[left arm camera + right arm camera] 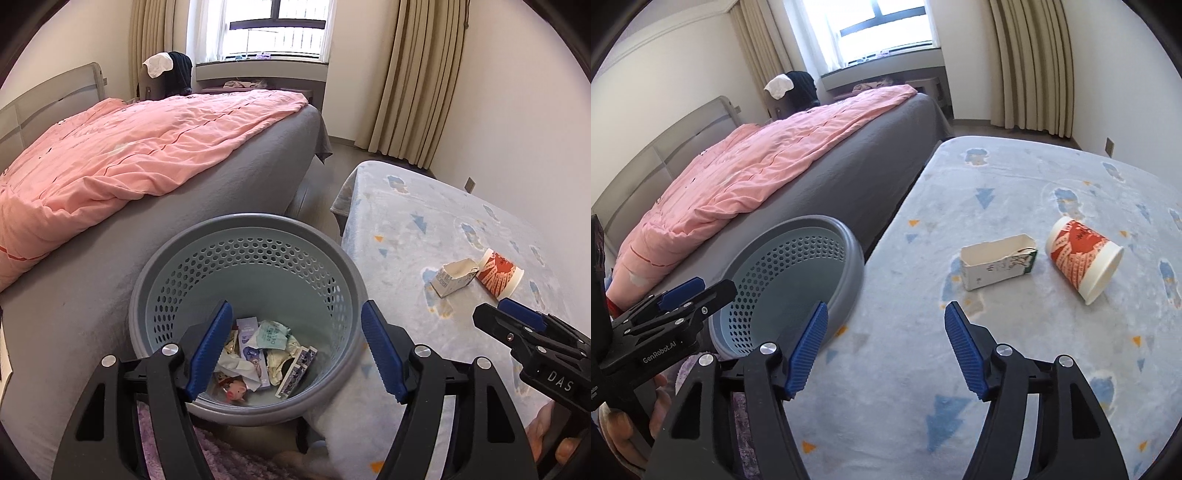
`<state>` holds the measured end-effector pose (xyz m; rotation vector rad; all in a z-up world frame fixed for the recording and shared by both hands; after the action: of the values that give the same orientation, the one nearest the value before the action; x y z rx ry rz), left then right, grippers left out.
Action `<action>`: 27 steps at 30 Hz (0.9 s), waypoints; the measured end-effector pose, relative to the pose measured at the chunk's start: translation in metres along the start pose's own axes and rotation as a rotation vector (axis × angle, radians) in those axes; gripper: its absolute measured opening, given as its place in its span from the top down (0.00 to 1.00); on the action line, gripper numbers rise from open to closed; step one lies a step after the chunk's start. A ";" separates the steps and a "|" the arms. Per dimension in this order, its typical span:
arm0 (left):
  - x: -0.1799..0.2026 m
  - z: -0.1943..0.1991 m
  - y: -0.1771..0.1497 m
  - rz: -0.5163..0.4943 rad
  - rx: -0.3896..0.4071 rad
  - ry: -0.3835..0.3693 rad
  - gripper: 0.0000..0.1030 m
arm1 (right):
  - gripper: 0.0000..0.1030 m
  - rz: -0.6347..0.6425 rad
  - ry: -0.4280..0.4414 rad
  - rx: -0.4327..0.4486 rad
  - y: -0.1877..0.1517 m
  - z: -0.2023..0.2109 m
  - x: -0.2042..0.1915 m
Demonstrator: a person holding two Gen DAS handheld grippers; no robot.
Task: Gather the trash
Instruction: 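Move both open tools back over the table toward the cup and box, then close the right tool around the red-and-white paper cup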
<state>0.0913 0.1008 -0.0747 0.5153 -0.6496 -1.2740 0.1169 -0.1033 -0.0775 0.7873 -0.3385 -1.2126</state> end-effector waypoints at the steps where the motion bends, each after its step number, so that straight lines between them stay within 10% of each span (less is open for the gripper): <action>1: 0.005 0.000 0.000 -0.002 0.000 -0.007 0.33 | 0.35 -0.006 -0.012 0.006 0.000 0.004 0.008; 27: 0.097 -0.028 -0.007 -0.107 -0.044 -0.055 0.32 | 0.14 0.079 -0.217 -0.121 0.037 -0.016 0.179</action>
<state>0.1220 0.0049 -0.0844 0.4850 -0.6452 -1.4047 0.2140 -0.2578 -0.0928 0.5340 -0.4650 -1.2345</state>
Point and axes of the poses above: each gripper's, at about its wrist camera, not at the fingertips, and z roughly against the way its jaws point, x to its right, y to its top, the point moved 10 cm from there along -z, roughly the way its jaws point, and after that the axes turned 6 degrees about z, right-handed, at the moved point
